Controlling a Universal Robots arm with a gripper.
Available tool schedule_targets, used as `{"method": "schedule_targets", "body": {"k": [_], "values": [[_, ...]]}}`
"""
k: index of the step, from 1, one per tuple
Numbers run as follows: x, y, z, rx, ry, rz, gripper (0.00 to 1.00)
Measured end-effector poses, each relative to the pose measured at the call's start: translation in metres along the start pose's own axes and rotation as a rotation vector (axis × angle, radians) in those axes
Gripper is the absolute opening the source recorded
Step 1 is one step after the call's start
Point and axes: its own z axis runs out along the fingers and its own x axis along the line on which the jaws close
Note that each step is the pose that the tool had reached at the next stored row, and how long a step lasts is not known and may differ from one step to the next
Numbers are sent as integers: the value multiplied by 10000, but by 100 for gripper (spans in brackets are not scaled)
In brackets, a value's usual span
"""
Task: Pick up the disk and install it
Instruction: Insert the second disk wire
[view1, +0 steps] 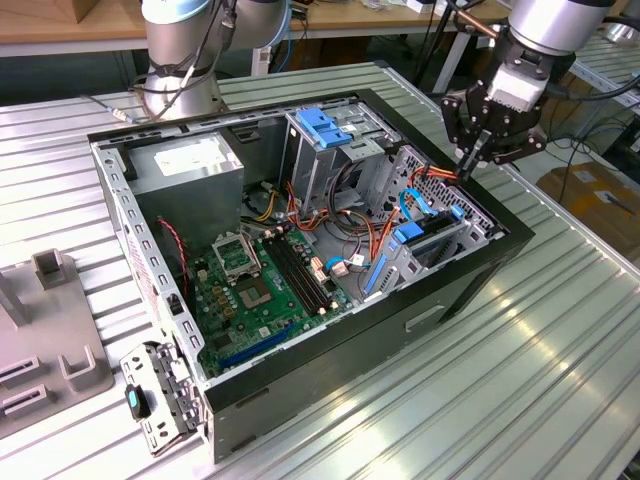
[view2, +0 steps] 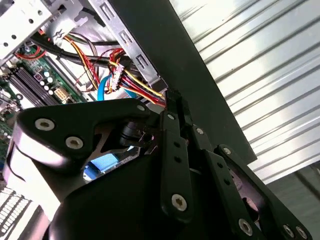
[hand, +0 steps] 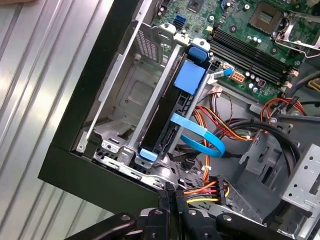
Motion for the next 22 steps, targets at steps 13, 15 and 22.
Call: {"method": "schedule_targets", "body": {"k": [13,15,22], "values": [[0,1,6,-22,115,1666,16],[0,1,6,-22,115,1667,16],[-31,82,2,-22,114,1671,16]]}}
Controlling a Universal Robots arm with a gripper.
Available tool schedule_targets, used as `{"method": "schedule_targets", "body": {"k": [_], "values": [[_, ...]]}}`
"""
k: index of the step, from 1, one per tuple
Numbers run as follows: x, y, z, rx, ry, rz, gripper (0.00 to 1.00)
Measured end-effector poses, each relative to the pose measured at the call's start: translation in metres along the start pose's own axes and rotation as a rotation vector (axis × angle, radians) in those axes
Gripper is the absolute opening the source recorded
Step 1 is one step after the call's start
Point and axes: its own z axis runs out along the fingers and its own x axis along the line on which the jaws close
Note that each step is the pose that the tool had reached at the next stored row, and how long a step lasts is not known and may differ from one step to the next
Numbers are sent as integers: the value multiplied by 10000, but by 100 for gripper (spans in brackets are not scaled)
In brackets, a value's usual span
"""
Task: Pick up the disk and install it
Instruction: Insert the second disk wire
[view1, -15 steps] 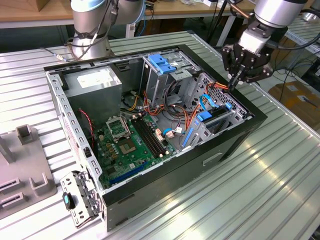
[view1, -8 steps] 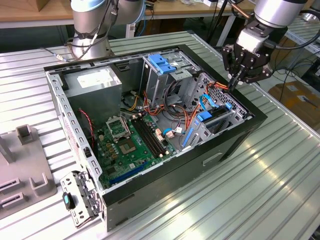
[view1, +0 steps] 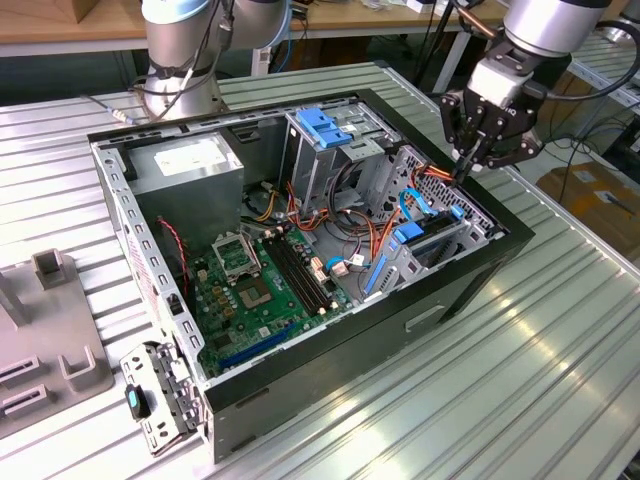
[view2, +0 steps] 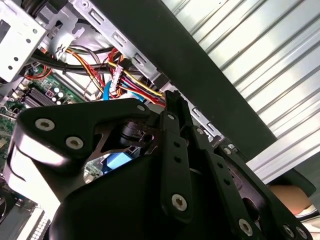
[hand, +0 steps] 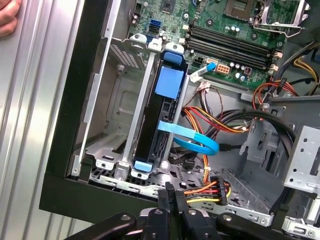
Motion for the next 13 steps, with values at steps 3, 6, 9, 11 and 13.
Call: {"method": "schedule_targets", "body": {"k": [3,6,9,11,13], "values": [[-8,37,0,-1,1,4,16],[-8,38,1,-1,2,3,16],[-9,39,1,-1,1,4,16],[-9,39,1,-1,1,4,16],[-9,39,1,-1,1,4,16]]}}
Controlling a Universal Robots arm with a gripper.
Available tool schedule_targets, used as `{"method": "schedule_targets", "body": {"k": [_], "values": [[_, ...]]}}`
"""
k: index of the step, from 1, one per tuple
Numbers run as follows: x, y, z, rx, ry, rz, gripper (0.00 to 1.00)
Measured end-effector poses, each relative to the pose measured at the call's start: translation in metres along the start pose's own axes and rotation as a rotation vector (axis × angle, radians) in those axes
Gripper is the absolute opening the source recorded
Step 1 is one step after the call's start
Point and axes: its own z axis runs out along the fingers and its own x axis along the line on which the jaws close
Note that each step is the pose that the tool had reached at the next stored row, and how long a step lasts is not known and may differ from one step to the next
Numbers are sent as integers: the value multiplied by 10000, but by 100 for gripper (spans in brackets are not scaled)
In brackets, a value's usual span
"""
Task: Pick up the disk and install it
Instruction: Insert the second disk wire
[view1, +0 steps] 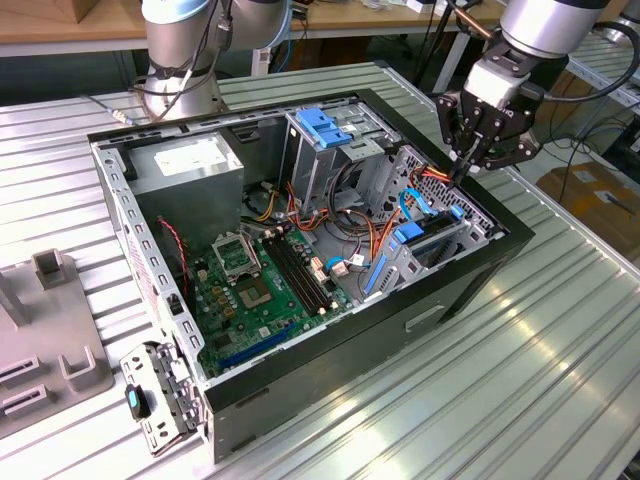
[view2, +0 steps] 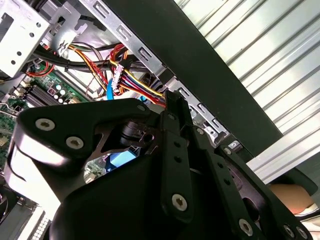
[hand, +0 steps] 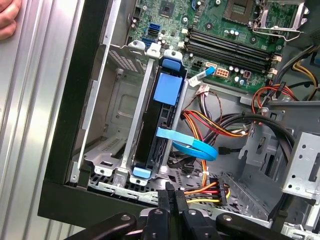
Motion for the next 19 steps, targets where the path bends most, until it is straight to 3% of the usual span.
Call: {"method": "schedule_targets", "body": {"k": [3,12,16,19], "values": [[1,1,3,-2,9,119,16],[3,2,12,-16,84,1120,16],[5,16,16,-18,92,1247,16],[2,69,24,-18,94,1285,16]]}}
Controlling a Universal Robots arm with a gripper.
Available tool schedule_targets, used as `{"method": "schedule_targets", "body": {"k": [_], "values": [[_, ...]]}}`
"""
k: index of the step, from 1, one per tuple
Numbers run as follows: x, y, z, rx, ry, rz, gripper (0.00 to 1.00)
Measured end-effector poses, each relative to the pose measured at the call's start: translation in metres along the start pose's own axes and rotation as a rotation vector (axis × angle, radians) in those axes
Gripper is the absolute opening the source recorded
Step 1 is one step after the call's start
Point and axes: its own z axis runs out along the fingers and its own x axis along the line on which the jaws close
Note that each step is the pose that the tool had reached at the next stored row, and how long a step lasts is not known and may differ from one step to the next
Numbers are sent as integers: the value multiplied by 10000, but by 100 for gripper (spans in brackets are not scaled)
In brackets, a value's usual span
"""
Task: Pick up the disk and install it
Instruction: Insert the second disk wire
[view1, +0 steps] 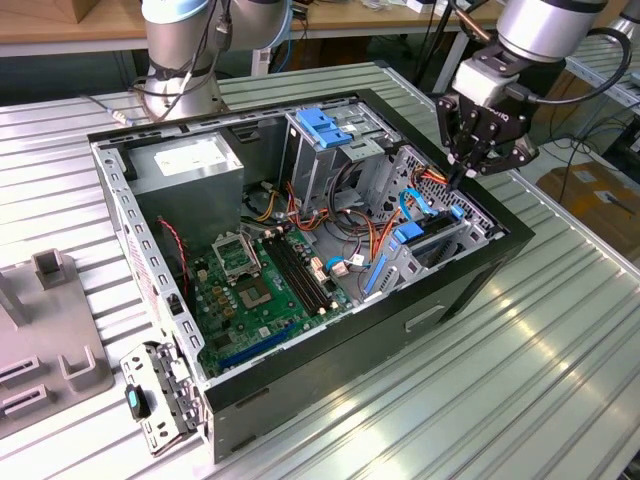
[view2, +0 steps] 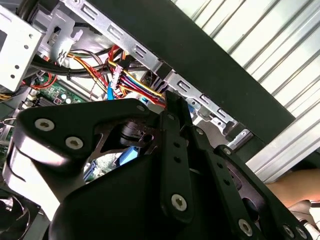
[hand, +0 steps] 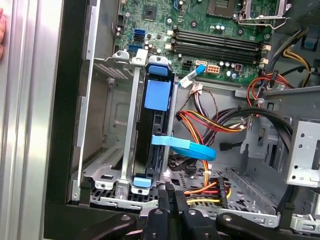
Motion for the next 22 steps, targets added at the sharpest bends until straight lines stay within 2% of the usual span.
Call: {"method": "schedule_targets", "body": {"k": [5,8,15,22], "values": [[11,76,16,0,0,27,16],[31,80,22,4,-33,73,16],[91,103,40,3,-25,238,16],[91,119,40,2,-23,243,16]]}}
